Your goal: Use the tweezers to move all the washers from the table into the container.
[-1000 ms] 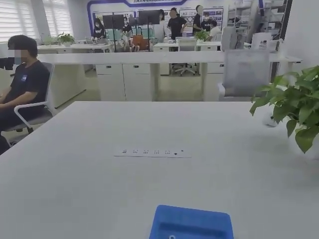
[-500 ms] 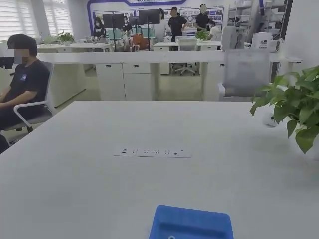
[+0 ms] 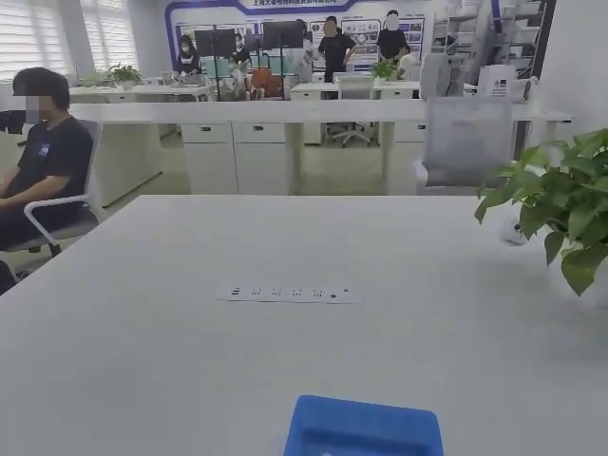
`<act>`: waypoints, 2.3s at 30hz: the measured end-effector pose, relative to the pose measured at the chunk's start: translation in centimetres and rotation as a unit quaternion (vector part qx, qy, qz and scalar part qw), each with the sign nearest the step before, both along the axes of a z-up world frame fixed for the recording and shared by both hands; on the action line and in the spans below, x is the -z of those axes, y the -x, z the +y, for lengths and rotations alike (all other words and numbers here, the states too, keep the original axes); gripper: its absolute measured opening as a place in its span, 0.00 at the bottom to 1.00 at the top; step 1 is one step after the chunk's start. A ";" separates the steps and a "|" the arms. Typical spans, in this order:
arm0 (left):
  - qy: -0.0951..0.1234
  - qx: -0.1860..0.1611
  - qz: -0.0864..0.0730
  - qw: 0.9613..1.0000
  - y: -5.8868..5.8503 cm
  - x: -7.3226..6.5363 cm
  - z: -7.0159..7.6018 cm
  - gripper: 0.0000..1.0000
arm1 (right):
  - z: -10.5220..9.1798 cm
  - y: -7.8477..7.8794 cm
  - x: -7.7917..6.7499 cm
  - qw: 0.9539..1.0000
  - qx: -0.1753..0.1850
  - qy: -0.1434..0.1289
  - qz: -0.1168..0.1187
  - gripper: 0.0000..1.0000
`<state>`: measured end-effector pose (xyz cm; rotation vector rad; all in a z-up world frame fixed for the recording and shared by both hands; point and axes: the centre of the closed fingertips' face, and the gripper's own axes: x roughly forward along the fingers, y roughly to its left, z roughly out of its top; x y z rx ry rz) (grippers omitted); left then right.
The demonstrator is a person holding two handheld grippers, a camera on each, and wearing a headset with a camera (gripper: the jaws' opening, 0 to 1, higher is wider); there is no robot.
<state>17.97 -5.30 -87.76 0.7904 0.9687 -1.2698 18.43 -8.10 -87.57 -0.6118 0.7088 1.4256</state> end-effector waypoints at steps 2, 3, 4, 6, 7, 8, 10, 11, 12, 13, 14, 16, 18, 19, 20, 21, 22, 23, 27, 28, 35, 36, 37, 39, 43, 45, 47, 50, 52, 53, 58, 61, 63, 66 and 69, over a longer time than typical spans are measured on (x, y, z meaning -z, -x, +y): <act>0.001 -0.003 0.001 1.000 0.0 0.0 0.1 0.00 | -0.1 -0.1 -0.2 1.000 0.005 -0.006 0.004 0.08; 0.002 -0.005 0.001 1.000 -0.1 0.0 0.1 0.00 | -0.2 -0.1 -0.3 1.000 0.010 -0.010 0.007 0.09; 0.003 -0.007 0.002 1.000 -0.1 0.0 0.1 0.00 | -0.3 -0.2 -0.6 1.000 0.018 -0.015 0.010 0.09; 0.003 -0.012 0.002 1.000 -0.2 0.0 0.2 0.00 | -0.7 -0.5 -0.9 0.999 0.029 -0.020 0.010 0.12; 0.004 -0.014 0.002 1.000 -0.2 0.0 0.2 0.00 | -0.8 -0.6 -1.2 0.999 0.034 -0.022 0.010 0.12; 0.005 -0.017 0.002 1.000 -0.3 0.0 0.2 0.00 | -1.1 -0.7 -1.5 0.999 0.042 -0.026 0.010 0.13; 0.006 -0.017 0.001 1.000 -0.3 0.0 0.2 0.00 | -1.5 -0.9 -2.0 0.998 0.054 -0.031 0.010 0.14; 0.005 -0.017 -0.002 1.000 -0.4 0.0 0.3 0.00 | -1.8 -1.1 -2.4 0.997 0.063 -0.037 0.009 0.15; 0.004 -0.017 -0.002 1.000 -0.4 0.0 0.3 0.00 | -2.0 -1.2 -2.7 0.997 0.070 -0.040 0.009 0.16; 0.003 -0.019 -0.002 1.000 -0.4 0.0 0.4 0.00 | -2.3 -1.3 -3.1 0.996 0.078 -0.045 0.007 0.16; 0.003 -0.020 -0.001 1.000 -0.4 0.1 0.5 0.00 | -2.5 -1.4 -3.3 0.995 0.084 -0.047 0.006 0.17; 0.003 -0.026 -0.003 1.000 -0.4 0.1 0.7 0.00 | -3.1 -1.8 -3.9 0.994 0.098 -0.052 0.000 0.17; -0.001 -0.031 -0.002 1.000 -0.4 0.0 1.0 0.00 | -3.7 -2.1 -4.4 0.992 0.112 -0.056 0.000 0.19; -0.002 -0.034 -0.006 0.999 -0.4 -0.2 1.2 0.00 | -3.9 -2.2 -4.5 0.991 0.119 -0.058 0.000 0.20; 0.001 -0.039 -0.010 0.999 -0.4 -0.4 1.3 0.03 | -4.2 -2.3 -4.8 0.990 0.125 -0.060 0.002 0.21; 0.003 -0.046 -0.011 0.999 -0.5 -0.6 1.4 0.04 | -4.3 -2.4 -4.9 0.990 0.130 -0.061 0.005 0.22; 0.006 -0.052 -0.012 0.999 -0.6 -0.7 1.5 0.07 | -4.6 -2.5 -5.2 0.989 0.137 -0.063 0.004 0.23; 0.010 -0.062 -0.013 0.998 -0.7 -0.9 1.8 0.08 | -4.8 -2.7 -5.4 0.988 0.141 -0.066 0.001 0.23; 0.027 -0.115 -0.024 0.993 -1.2 -1.6 3.2 0.12 | -5.4 -3.0 -6.0 0.984 0.160 -0.078 0.004 0.24; 0.032 -0.130 -0.025 0.991 -1.3 -1.8 3.6 0.14 | -5.6 -3.1 -6.1 0.983 0.165 -0.080 0.004 0.24; 0.094 -0.254 -0.051 0.961 -2.9 -4.2 6.7 0.23 | -7.6 -3.5 -6.8 0.975 0.201 -0.092 0.008 0.27; 0.104 -0.270 -0.057 0.956 -3.2 -4.5 7.1 0.23 | -7.8 -3.6 -6.8 0.974 0.206 -0.093 0.009 0.27; 0.114 -0.284 -0.063 0.950 -3.4 -4.9 7.4 0.25 | -8.1 -3.8 -6.9 0.972 0.214 -0.097 0.012 0.27; 0.141 -0.322 -0.080 0.933 -4.1 -6.0 8.1 0.29 | -8.6 -4.3 -7.4 0.967 0.231 -0.107 0.005 0.30; 0.220 -0.397 -0.106 0.885 -5.0 -8.3 8.9 0.34 | -9.6 -5.4 -8.7 0.953 0.269 -0.136 -0.009 0.33; 0.259 -0.435 -0.119 0.854 -5.4 -9.4 9.5 0.38 | -10.1 -6.0 -9.7 0.942 0.293 -0.161 -0.017 0.36; 0.285 -0.457 -0.140 0.831 -5.6 -10.4 10.2 0.42 | -10.8 -6.8 -10.8 0.928 0.323 -0.185 -0.026 0.39; 0.310 -0.479 -0.172 0.803 -6.0 -11.9 10.9 0.49 | -12.0 -7.5 -11.7 0.909 0.360 -0.208 -0.033 0.44; 0.312 -0.482 -0.199 0.794 -6.0 -12.6 11.2 0.54 | -12.9 -8.1 -12.4 0.894 0.386 -0.221 -0.052 0.47; 0.307 -0.485 -0.223 0.788 -6.1 -13.1 11.6 0.56 | -13.4 -8.4 -13.0 0.885 0.398 -0.232 -0.062 0.50; 0.310 -0.485 -0.263 0.774 -6.2 -14.3 11.9 0.62 | -15.0 -9.3 -14.8 0.852 0.438 -0.272 -0.095 0.61; 0.323 -0.490 -0.263 0.766 -6.6 -14.6 12.1 0.68 | -16.8 -10.2 -15.0 0.834 0.459 -0.286 -0.108 0.71; 0.325 -0.495 -0.262 0.762 -6.9 -14.6 12.5 0.72 | -17.6 -10.5 -15.3 0.822 0.472 -0.294 -0.120 0.79; 0.327 -0.504 -0.275 0.750 -7.2 -14.9 13.2 0.83 | -18.2 -10.6 -16.0 0.809 0.479 -0.307 -0.150 0.88; 0.325 -0.509 -0.285 0.745 -7.3 -15.1 13.7 0.92 | -18.1 -10.6 -16.2 0.803 0.477 -0.319 -0.162 0.96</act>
